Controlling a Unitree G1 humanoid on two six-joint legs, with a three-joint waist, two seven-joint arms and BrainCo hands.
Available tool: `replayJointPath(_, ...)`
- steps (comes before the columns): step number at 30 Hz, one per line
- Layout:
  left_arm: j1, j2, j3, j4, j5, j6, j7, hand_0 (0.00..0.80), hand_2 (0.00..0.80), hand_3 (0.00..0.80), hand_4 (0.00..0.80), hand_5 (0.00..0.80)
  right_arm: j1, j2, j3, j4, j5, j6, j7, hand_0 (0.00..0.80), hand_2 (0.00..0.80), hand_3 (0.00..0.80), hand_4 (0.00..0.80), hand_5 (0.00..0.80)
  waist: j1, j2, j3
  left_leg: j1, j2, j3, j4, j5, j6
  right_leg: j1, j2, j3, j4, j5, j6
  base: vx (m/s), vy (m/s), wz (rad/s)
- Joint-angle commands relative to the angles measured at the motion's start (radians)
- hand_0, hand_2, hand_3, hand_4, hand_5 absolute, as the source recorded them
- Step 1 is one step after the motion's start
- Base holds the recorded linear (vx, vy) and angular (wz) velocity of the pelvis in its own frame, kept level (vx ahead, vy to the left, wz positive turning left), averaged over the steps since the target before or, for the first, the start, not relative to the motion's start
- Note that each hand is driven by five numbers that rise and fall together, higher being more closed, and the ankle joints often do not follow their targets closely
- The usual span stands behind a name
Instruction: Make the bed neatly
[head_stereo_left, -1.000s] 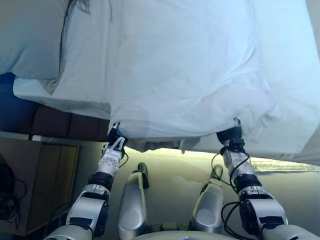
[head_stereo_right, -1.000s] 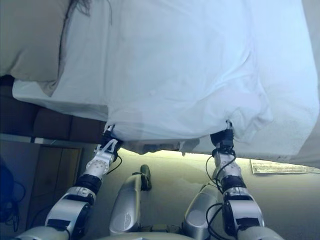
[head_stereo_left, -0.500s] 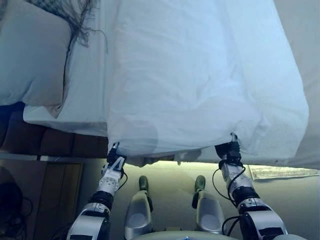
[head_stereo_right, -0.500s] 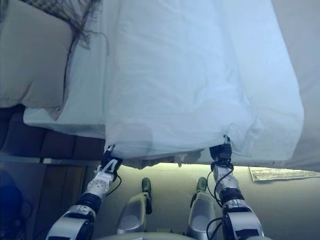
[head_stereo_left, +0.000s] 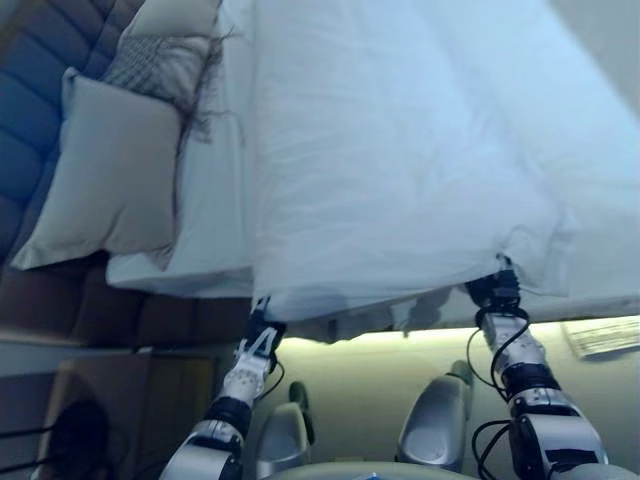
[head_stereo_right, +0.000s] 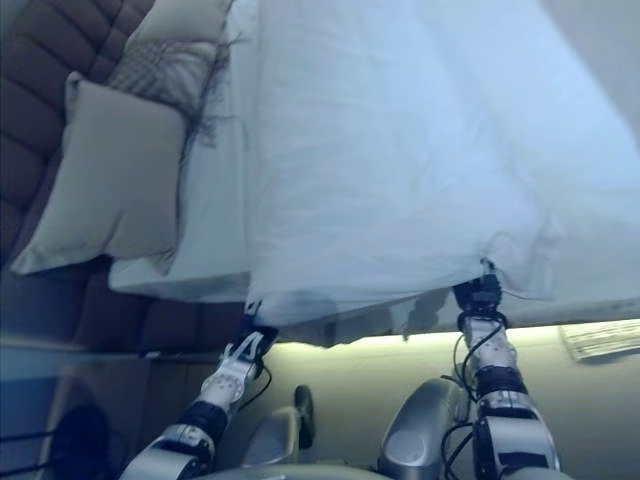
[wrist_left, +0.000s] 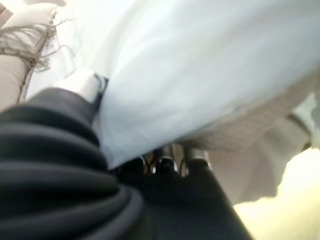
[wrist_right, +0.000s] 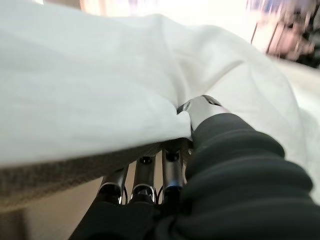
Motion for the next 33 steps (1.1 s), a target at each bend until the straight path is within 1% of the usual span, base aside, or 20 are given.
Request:
replayJointPath(1,0.049,0.117,0.098,-0.128,-0.019,-0.022,0.051,0.800,0.800,0.800,0.800,0.800,-0.017,-0.003,-0.023,-0.023,0.067,0.026,0.032,0.800,0.800,0.800,0.800,0.800,0.050,-0.017,-0.035,-0.026,0.078,-0.068,-0.041,0.150,0.038,0.001,0.066,-0.046,0.153,-0.081,0.000,-0.032,-0.083,-0.52)
replayJointPath(2,0.056,0.124,0.102,-0.138,-0.021,-0.017,0.056,0.800,0.800,0.800,0.800,0.800,0.005,0.010,-0.023,-0.030,0.061,0.019,0.035,0.800,0.800,0.800,0.800,0.800,0.059,-0.030,-0.039,-0.033,0.074,-0.081,-0.032,0.145,0.042,0.010,0.074,-0.049,0.139,-0.080,-0.002,-0.045,-0.201,-0.43)
replayJointPath(3,0.060,0.127,0.087,-0.138,-0.022,-0.028,0.042,0.800,0.800,0.800,0.800,0.800,0.037,0.035,-0.053,-0.029,0.043,0.018,0.057,0.800,0.800,0.800,0.800,0.800,0.055,-0.043,-0.028,-0.058,0.072,-0.111,-0.007,0.147,0.038,0.019,0.099,-0.025,0.115,-0.069,-0.010,-0.087,-0.183,-0.17)
replayJointPath(5,0.033,0.137,0.079,-0.132,-0.011,-0.053,0.052,0.800,0.800,0.800,0.800,0.800,0.034,0.032,-0.044,-0.021,0.077,0.035,0.069,0.800,0.800,0.800,0.800,0.800,0.051,-0.049,-0.012,-0.084,0.099,-0.128,0.007,0.150,0.035,0.006,0.123,-0.035,0.111,-0.064,-0.016,-0.156,-0.126,0.33)
replayJointPath(6,-0.002,0.142,0.062,-0.107,-0.013,-0.081,0.057,0.800,0.800,0.800,0.800,0.800,0.026,0.028,-0.035,0.000,0.077,0.051,0.094,0.800,0.800,0.800,0.800,0.800,0.041,-0.053,0.001,-0.098,0.118,-0.128,-0.001,0.156,0.029,-0.007,0.139,-0.032,0.103,-0.063,-0.019,-0.183,-0.084,0.31)
replayJointPath(8,-0.052,0.143,0.042,-0.073,-0.016,-0.106,0.057,0.800,0.800,0.800,0.800,0.800,0.002,0.025,-0.038,0.028,0.023,0.053,0.130,0.800,0.800,0.800,0.800,0.800,0.035,-0.055,0.025,-0.127,0.135,-0.124,-0.011,0.174,0.018,-0.024,0.154,-0.034,0.094,-0.057,-0.019,-0.199,-0.051,0.00)
replayJointPath(9,-0.090,0.144,0.031,-0.062,-0.022,-0.115,0.065,0.800,0.800,0.800,0.800,0.800,-0.022,0.020,-0.024,0.034,0.002,0.034,0.133,0.800,0.800,0.800,0.800,0.800,0.032,-0.055,0.043,-0.151,0.145,-0.109,-0.022,0.195,0.011,-0.037,0.157,-0.046,0.091,-0.052,-0.018,-0.172,-0.008,0.00)
replayJointPath(10,-0.101,0.144,0.030,-0.059,-0.024,-0.116,0.068,0.800,0.800,0.800,0.800,0.800,-0.032,0.019,-0.021,0.037,-0.002,0.028,0.131,0.800,0.800,0.800,0.800,0.800,0.031,-0.054,0.047,-0.158,0.148,-0.107,-0.027,0.201,0.009,-0.042,0.158,-0.049,0.090,-0.050,-0.019,-0.242,-0.011,0.05)
replayJointPath(11,-0.137,0.134,0.016,-0.044,-0.022,-0.132,0.065,0.800,0.800,0.800,0.800,0.800,-0.057,0.008,-0.020,0.043,0.006,0.019,0.136,0.800,0.800,0.800,0.800,0.800,0.025,-0.053,0.065,-0.185,0.160,-0.079,-0.040,0.223,0.001,-0.054,0.156,-0.067,0.084,-0.047,-0.016,-0.205,-0.018,0.09)
replayJointPath(12,-0.159,0.128,0.009,-0.035,-0.018,-0.141,0.061,0.800,0.800,0.800,0.800,0.800,-0.073,0.002,-0.028,0.051,0.007,0.017,0.144,0.800,0.800,0.800,0.800,0.800,0.022,-0.050,0.074,-0.203,0.165,-0.068,-0.048,0.238,-0.005,-0.063,0.155,-0.078,0.080,-0.044,-0.014,-0.275,-0.022,0.25)
replayJointPath(13,-0.187,0.119,-0.004,-0.027,-0.008,-0.147,0.057,0.800,0.800,0.800,0.800,0.800,-0.085,-0.007,-0.031,0.062,0.009,0.003,0.162,0.800,0.800,0.800,0.800,0.800,0.019,-0.046,0.088,-0.229,0.163,-0.042,-0.061,0.258,-0.008,-0.071,0.152,-0.096,0.078,-0.042,-0.011,-0.234,0.001,0.48)
replayJointPath(15,-0.228,0.109,-0.016,-0.005,-0.014,-0.152,0.051,0.800,0.800,0.800,0.800,0.800,-0.111,-0.014,-0.026,0.067,-0.001,-0.024,0.171,0.800,0.800,0.800,0.800,0.800,0.015,-0.040,0.108,-0.268,0.145,-0.031,-0.070,0.277,-0.004,-0.097,0.144,-0.105,0.083,-0.039,-0.006,-0.191,0.076,0.64)
replayJointPath(16,-0.244,0.107,-0.010,0.007,-0.022,-0.151,0.045,0.800,0.800,0.800,0.800,0.800,-0.125,-0.018,-0.025,0.070,-0.013,-0.027,0.167,0.800,0.800,0.800,0.800,0.800,0.012,-0.037,0.120,-0.286,0.131,-0.033,-0.069,0.279,0.001,-0.118,0.140,-0.097,0.093,-0.037,-0.003,-0.112,0.128,0.40)
replayJointPath(18,-0.252,0.107,-0.007,0.008,-0.040,-0.160,0.050,0.800,0.800,0.800,0.800,0.800,-0.142,-0.027,-0.015,0.073,-0.019,-0.021,0.154,0.800,0.800,0.800,0.800,0.800,0.010,-0.036,0.138,-0.314,0.117,-0.029,-0.057,0.279,0.007,-0.154,0.138,-0.085,0.107,-0.034,0.000,-0.093,0.148,0.12)
replayJointPath(20,-0.249,0.102,0.001,0.001,-0.044,-0.173,0.051,0.800,0.800,0.800,0.800,0.800,-0.159,-0.035,-0.016,0.089,-0.031,-0.005,0.156,0.800,0.800,0.800,0.800,0.800,0.012,-0.036,0.155,-0.338,0.110,-0.019,-0.046,0.278,0.013,-0.182,0.141,-0.074,0.112,-0.030,-0.001,-0.090,0.119,-0.08)
replayJointPath(22,-0.253,0.101,0.010,-0.010,-0.034,-0.183,0.044,0.800,0.800,0.800,0.800,0.800,-0.184,-0.047,-0.013,0.108,-0.046,-0.003,0.168,0.800,0.800,0.800,0.800,0.800,0.022,-0.038,0.179,-0.378,0.096,-0.018,-0.032,0.276,0.022,-0.216,0.137,-0.060,0.117,-0.024,0.005,-0.113,0.063,-0.13)
replayJointPath(24,-0.268,0.108,0.017,-0.015,-0.027,-0.189,0.043,0.800,0.800,0.800,0.800,0.800,-0.205,-0.055,-0.007,0.120,-0.053,0.007,0.180,0.800,0.800,0.800,0.800,0.800,0.028,-0.042,0.196,-0.416,0.092,-0.017,-0.012,0.274,0.025,-0.249,0.137,-0.054,0.129,-0.021,0.005,-0.095,0.024,-0.07)
replayJointPath(27,-0.295,0.127,0.021,-0.013,-0.001,-0.192,0.053,0.800,0.800,0.800,0.800,0.800,-0.239,-0.062,0.003,0.153,-0.044,0.027,0.191,0.800,0.800,0.800,0.800,0.800,0.037,-0.054,0.207,-0.493,0.093,-0.027,0.041,0.256,0.024,-0.314,0.138,-0.048,0.155,-0.025,0.007,-0.065,-0.021,-0.03)
replayJointPath(30,-0.330,0.144,0.027,0.014,0.009,-0.177,0.069,0.800,0.800,0.800,0.800,0.800,-0.272,-0.078,0.003,0.194,-0.051,0.053,0.190,0.800,0.800,0.800,0.800,0.800,0.042,-0.063,0.207,-0.555,0.096,-0.051,0.080,0.247,0.026,-0.368,0.145,-0.031,0.160,-0.019,0.007,-0.025,-0.001,0.00)
replayJointPath(33,-0.366,0.152,0.028,0.054,0.023,-0.175,0.076,0.800,0.800,0.800,0.800,0.800,-0.303,-0.090,0.021,0.225,-0.064,0.060,0.177,0.800,0.800,0.800,0.800,0.800,0.042,-0.072,0.207,-0.615,0.094,-0.100,0.123,0.236,0.024,-0.424,0.151,0.006,0.166,-0.013,0.008,-0.024,0.071,-0.06)
